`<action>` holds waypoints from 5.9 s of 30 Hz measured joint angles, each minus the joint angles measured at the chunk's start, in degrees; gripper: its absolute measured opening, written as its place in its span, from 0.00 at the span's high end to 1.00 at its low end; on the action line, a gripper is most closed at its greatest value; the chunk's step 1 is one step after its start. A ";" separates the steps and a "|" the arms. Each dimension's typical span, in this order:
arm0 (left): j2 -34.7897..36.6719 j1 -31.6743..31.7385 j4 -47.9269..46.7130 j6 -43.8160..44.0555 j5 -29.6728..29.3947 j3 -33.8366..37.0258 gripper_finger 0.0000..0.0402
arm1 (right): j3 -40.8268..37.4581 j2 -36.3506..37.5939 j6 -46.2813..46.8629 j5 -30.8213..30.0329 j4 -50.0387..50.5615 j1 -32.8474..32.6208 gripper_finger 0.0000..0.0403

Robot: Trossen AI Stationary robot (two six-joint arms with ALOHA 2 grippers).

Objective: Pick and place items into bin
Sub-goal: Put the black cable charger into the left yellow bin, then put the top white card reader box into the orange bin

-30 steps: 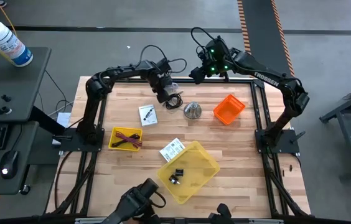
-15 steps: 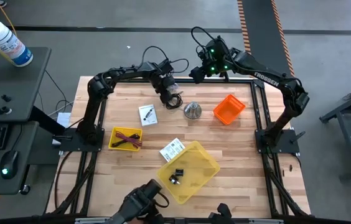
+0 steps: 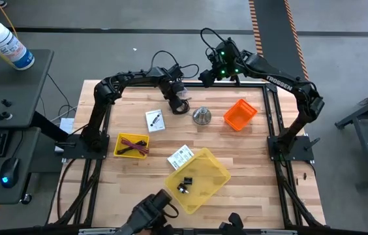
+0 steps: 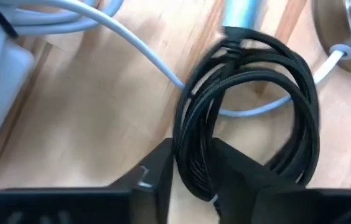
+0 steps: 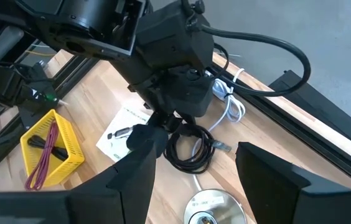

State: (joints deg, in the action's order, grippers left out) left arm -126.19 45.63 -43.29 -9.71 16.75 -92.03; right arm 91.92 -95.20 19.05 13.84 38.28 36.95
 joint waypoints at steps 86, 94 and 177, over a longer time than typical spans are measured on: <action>40.64 -38.15 -35.86 22.75 -25.37 14.03 1.00 | -41.11 38.32 -8.89 8.90 -10.64 -6.69 0.48; 51.92 -41.14 -25.25 25.22 -26.88 28.82 1.00 | -41.11 38.32 -5.40 8.64 -12.03 -6.69 0.48; 44.91 -41.12 3.15 35.21 -21.30 24.30 0.62 | -41.09 38.27 7.94 -10.47 -15.91 -18.36 0.48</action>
State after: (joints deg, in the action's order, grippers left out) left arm -81.28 4.50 -40.14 25.50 -4.56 -67.72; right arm 50.83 -56.93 26.98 3.37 22.37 18.59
